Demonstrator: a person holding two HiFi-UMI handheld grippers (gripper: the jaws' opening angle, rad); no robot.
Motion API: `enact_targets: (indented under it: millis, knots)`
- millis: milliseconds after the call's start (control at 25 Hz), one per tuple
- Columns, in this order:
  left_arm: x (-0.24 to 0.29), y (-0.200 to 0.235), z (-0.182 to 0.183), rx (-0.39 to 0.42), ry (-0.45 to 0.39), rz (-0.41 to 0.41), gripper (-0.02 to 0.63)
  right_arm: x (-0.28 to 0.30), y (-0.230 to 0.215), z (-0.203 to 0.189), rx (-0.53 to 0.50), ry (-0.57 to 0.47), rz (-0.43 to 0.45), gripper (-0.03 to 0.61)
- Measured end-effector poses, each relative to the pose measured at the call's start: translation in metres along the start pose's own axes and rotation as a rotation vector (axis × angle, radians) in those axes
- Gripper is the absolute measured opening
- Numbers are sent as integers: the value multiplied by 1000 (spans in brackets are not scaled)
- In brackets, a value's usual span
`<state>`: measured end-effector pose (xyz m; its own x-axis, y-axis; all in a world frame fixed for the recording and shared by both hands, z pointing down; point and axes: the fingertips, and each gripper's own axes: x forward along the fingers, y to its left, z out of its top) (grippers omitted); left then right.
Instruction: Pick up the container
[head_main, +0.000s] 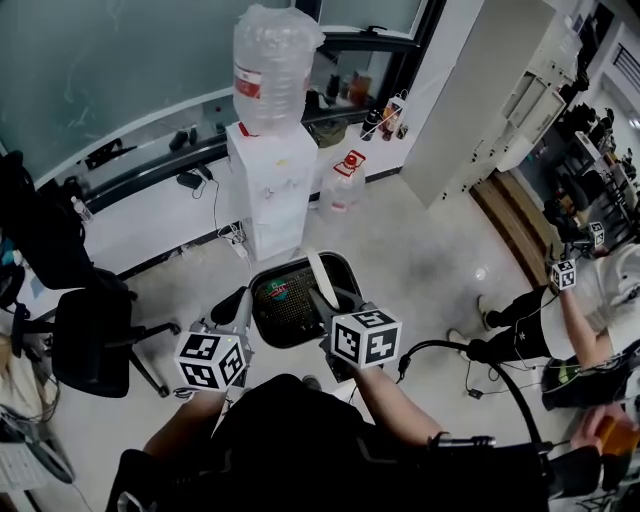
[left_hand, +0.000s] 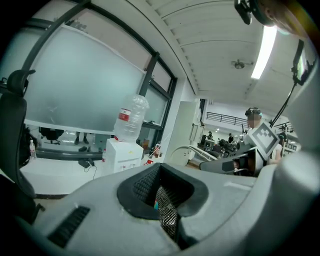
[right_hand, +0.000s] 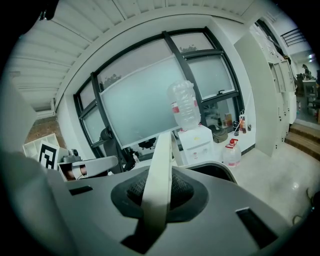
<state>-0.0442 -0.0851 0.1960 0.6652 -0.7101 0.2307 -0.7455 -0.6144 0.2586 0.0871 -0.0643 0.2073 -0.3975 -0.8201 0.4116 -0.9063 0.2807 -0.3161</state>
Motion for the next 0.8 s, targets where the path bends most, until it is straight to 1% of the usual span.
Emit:
enact_targets:
  millis: [480,600,800]
  knots:
    - [-1,-12,5,10,-12,-12,11,-7,-2,3,-3,-9,3,43]
    - [-1,-11,6,5,-16,-8,11,-8,-3,3,11,-13,4,43]
    - [-1,-6,9,4,-25,2,11,-9,-4,3,3,-14,5,43]
